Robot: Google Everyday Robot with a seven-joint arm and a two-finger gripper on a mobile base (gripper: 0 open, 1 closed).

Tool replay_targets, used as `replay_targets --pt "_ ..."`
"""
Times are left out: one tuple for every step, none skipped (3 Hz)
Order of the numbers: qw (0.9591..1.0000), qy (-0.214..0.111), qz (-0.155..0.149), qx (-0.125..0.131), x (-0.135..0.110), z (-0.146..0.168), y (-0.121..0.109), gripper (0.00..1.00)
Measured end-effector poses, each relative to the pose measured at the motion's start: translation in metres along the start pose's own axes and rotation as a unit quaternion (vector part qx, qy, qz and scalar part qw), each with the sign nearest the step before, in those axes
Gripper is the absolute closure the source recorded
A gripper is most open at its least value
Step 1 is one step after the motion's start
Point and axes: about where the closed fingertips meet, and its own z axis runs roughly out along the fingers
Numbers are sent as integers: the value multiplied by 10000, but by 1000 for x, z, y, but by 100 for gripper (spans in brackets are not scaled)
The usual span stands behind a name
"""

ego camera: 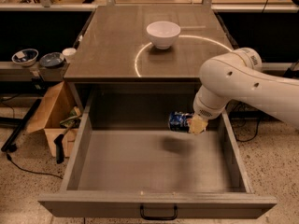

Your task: Place pepsi can into top drawer

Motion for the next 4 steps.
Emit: replay_targets --pt "10000 0 1 0 0 0 0 100" --pt "9998 45 70 -190 3 16 10 100" --pt "9990 104 96 -433 6 34 23 100" --pt "9989 109 99 -454 6 36 24 77"
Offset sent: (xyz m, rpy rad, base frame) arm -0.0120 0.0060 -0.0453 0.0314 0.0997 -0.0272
